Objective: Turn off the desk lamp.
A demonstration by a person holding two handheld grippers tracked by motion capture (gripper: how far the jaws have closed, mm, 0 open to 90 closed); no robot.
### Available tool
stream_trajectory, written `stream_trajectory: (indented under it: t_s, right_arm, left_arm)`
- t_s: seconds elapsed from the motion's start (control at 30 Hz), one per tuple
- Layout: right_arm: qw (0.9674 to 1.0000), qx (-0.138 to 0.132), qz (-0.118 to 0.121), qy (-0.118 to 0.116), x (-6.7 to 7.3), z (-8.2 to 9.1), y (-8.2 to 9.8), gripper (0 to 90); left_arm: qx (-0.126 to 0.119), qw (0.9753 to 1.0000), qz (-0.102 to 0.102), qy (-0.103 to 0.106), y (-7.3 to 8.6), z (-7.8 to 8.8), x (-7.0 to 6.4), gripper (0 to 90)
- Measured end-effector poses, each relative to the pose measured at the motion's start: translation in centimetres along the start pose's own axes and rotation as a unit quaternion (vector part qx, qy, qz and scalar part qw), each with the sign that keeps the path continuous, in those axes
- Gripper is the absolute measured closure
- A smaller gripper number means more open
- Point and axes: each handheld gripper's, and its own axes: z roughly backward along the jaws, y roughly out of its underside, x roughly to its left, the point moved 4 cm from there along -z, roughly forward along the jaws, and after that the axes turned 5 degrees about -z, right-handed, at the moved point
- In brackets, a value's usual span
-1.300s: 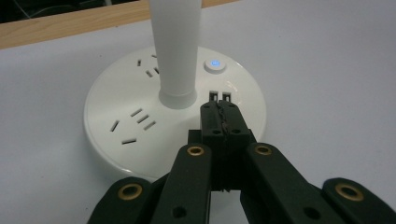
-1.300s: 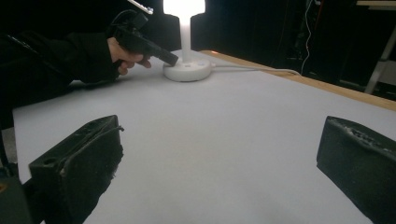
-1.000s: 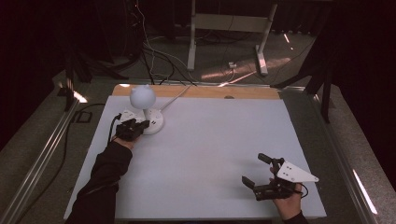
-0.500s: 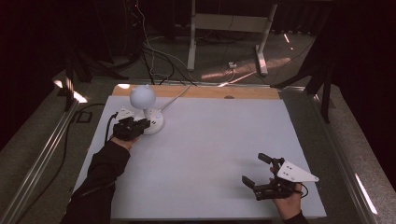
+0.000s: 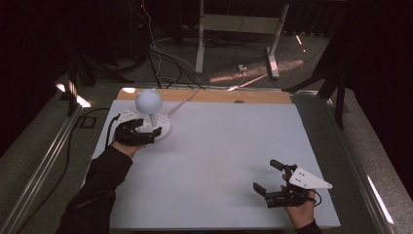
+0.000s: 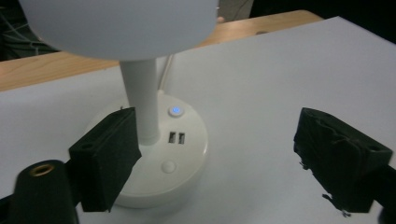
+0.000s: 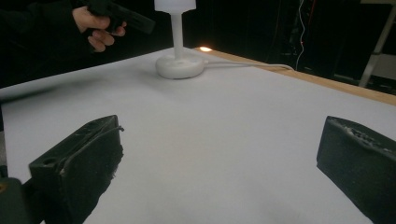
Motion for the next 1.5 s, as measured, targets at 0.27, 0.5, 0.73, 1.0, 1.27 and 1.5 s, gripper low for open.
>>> stream_trajectory:
  t_s: [0.27,0.5,0.73,1.0,1.27,1.5]
  right_arm:
    - [1.0000,0.006,-0.001,-0.004,0.0,-0.2,0.1,0.0]
    - [1.0000,0.005,0.000,-0.002,-0.1,-0.1,0.1,0.0]
    - [1.0000,0.004,0.003,-0.001,0.0,0.0,0.0,0.0]
    - [1.0000,0.003,0.004,-0.001,0.2,0.1,0.0,0.0]
    - [1.0000,0.005,0.004,-0.003,0.2,0.0,0.0,0.0]
    - [1.0000,0.005,0.003,-0.004,0.2,0.0,0.0,0.0]
  left_arm:
    - [-0.012,0.9992,-0.007,0.038,-0.8,1.7,-0.8,0.3]
    - [-0.018,0.9961,-0.011,0.086,-1.3,2.9,-2.4,0.3]
    - [-0.021,0.9929,-0.027,0.114,-0.5,3.9,-4.1,0.3]
    - [-0.023,0.9905,-0.039,0.130,1.9,5.0,-5.7,0.3]
    - [-0.024,0.9893,-0.050,0.135,3.9,6.2,-6.8,0.4]
    - [-0.022,0.9882,-0.056,0.141,5.9,6.9,-7.5,0.4]
